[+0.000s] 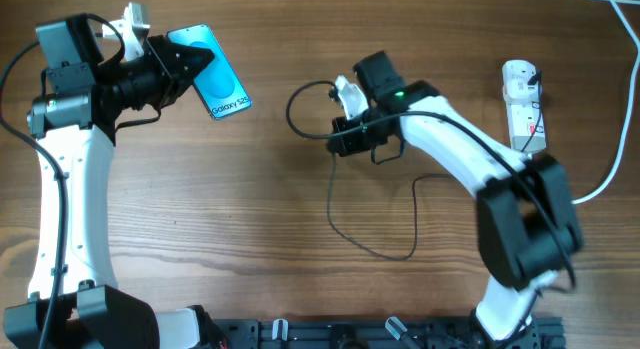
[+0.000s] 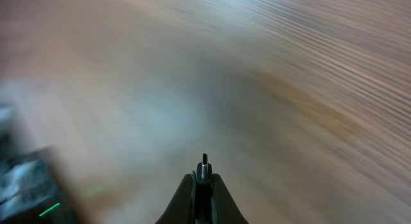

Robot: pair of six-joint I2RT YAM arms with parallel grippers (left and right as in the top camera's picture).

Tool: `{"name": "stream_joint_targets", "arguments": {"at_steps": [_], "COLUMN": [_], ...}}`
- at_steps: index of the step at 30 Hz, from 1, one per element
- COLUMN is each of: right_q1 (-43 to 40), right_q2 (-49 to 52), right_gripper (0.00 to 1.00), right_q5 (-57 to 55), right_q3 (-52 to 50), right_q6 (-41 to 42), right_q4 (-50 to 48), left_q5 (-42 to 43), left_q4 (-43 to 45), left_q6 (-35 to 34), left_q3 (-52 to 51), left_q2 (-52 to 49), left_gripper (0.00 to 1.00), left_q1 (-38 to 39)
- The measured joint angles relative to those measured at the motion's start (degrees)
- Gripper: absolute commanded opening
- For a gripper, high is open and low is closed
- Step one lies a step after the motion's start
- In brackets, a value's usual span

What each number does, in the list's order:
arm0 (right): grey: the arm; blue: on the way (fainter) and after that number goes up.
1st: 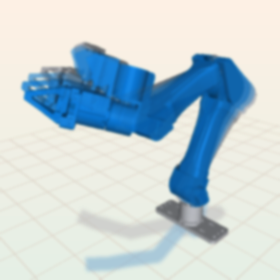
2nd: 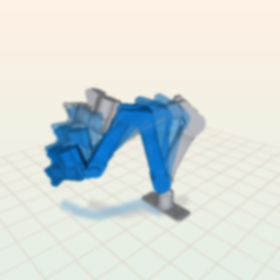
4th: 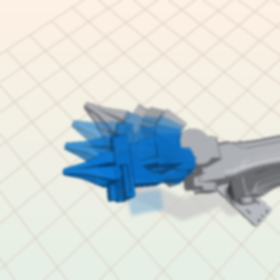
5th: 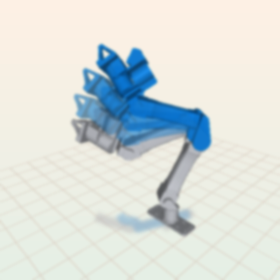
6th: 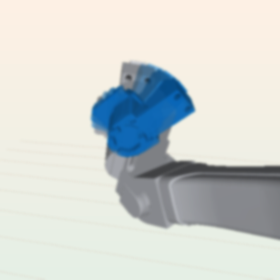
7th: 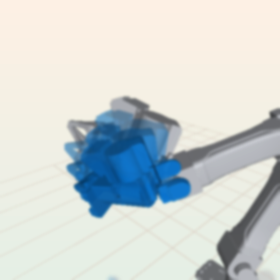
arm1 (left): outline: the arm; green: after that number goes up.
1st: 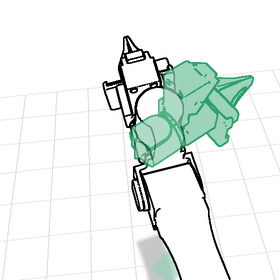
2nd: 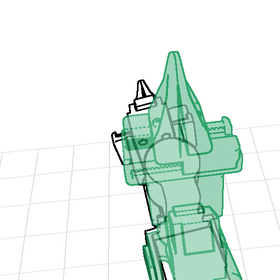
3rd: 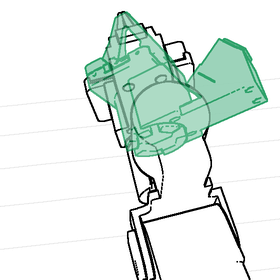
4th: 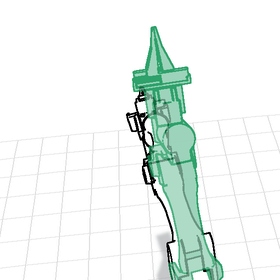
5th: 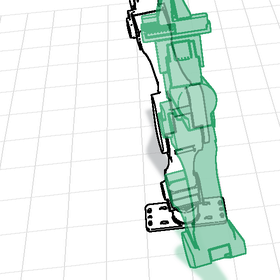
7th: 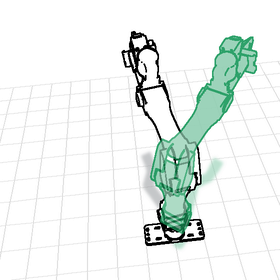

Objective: Plug charger to phone and switch on socket

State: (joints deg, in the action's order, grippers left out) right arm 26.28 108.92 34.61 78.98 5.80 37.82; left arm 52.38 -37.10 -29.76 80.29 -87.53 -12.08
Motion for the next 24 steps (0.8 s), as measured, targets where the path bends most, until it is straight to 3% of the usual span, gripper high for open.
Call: {"name": "stream_joint_targets", "arguments": {"at_steps": [3, 9, 17, 24], "right_q1": [0.07, 0.07, 3.04, 4.28], "right_q2": [-6.86, -6.86, -6.86, -6.86], "right_gripper": [0.04, 0.04, 0.04, 0.04], "right_q5": [19.52, 40.06, 46.18, 46.38], "right_q3": [0.02, 0.00, -0.15, -0.15], "right_q6": [-4.72, -5.60, 12.28, 18.93], "right_q4": [-1.25, -6.58, -27.30, -29.94], "left_q5": [3.15, 12.22, 16.02, 16.35], "left_q4": [0.22, 4.15, 6.27, 6.29], "left_q6": [0.20, 0.37, 0.37, 0.37], "left_q3": [0.00, -0.04, -0.04, -0.04], "left_q2": [0.00, 0.00, 0.00, 0.00], "left_gripper": [0.04, 0.04, 0.04, 0.04], "left_q1": [0.00, 0.00, 0.90, 1.25]}}
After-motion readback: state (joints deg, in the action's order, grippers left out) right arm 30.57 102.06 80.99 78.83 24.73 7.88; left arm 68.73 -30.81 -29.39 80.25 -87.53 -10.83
